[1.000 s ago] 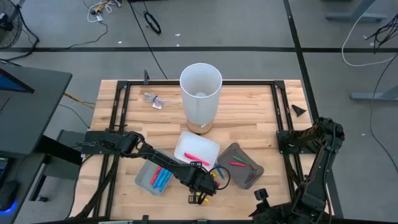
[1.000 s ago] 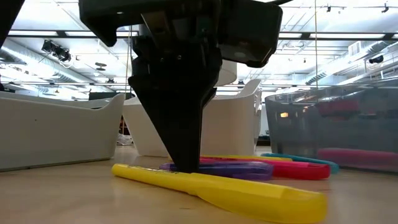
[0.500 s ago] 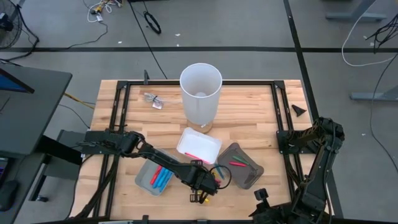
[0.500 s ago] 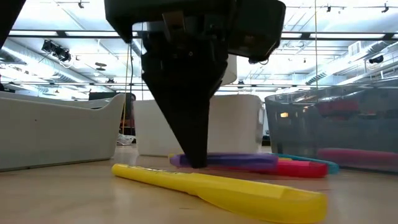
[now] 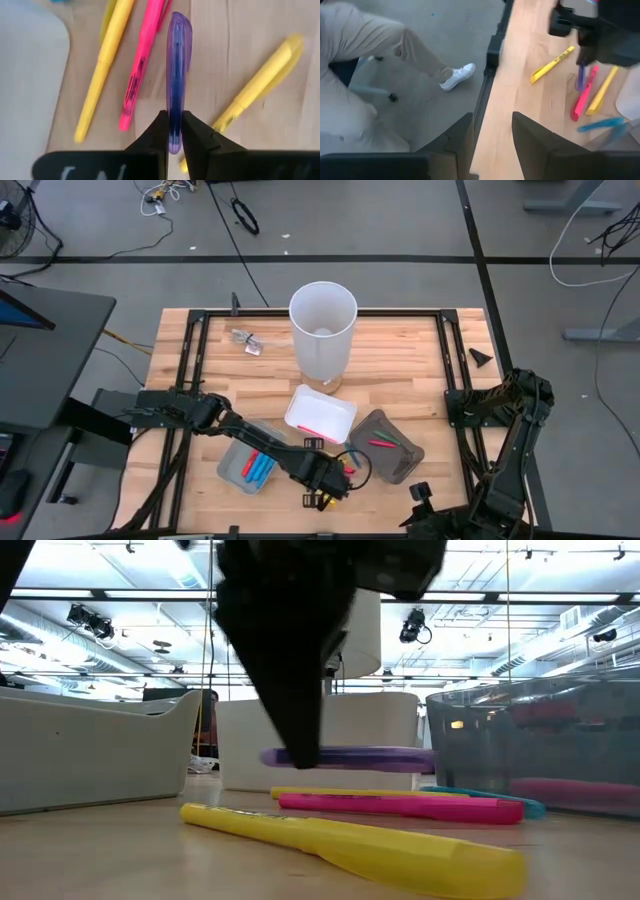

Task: Pick & Place Markers
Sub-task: Put the purple pen in the black bin

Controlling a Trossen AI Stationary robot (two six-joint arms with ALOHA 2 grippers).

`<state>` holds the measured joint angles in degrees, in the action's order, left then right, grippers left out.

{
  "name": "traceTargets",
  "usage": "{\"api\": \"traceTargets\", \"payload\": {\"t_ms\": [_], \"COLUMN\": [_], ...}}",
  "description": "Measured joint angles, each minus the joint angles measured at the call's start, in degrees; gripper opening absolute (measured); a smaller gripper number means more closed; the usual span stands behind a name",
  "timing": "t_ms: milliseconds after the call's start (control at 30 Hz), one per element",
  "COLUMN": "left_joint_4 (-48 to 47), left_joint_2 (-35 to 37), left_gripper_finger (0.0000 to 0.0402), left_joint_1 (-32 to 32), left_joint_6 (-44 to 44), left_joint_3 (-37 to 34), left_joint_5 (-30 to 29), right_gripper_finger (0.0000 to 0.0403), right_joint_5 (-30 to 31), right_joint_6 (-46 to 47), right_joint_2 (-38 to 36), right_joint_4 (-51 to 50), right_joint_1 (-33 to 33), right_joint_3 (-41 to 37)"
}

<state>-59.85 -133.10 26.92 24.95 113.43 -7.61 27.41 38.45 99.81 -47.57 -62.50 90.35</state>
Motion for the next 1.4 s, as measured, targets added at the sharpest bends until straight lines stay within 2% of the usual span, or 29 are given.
{"api": "traceTargets", "payload": {"t_ms": [300, 533, 733, 933, 1133, 1400], "left_joint_4": [-1.3, 0.1, 4.4, 17.4, 41.7, 76.0], "left_joint_2": [2.8, 7.5, 13.6, 22.2, 33.9, 45.2], "left_gripper_finger": [0.0029, 0.0027, 0.0027, 0.0027, 0.0026, 0.0026], "left_joint_1": [4.1, 6.9, 9.2, 9.5, 9.7, 10.2], "left_joint_6": [-0.2, -2.1, -3.7, -4.6, -6.8, -13.2], "left_joint_3": [0.3, 0.3, -4.2, -17.8, -38.1, -60.7], "left_joint_5": [-10.8, -17.9, -25.2, -28.7, -29.2, -30.0], "right_gripper_finger": [0.0137, 0.0137, 0.0137, 0.0137, 0.0137, 0.0137], "right_joint_5": [5.1, 5.6, 11.8, 23.3, 35.9, 42.3], "right_joint_6": [4.3, 5.8, 5.3, 5.1, 13.0, 27.7], "right_joint_2": [0.0, 0.0, 0.0, 0.0, 0.0, 0.7], "right_joint_4": [-0.1, 0.3, 0.2, 0.1, -1.1, -4.8], "right_joint_1": [-0.8, -0.9, -0.9, -0.9, -0.1, 5.1], "right_joint_3": [0.0, 0.0, -0.1, -0.1, -0.1, -1.1]}}
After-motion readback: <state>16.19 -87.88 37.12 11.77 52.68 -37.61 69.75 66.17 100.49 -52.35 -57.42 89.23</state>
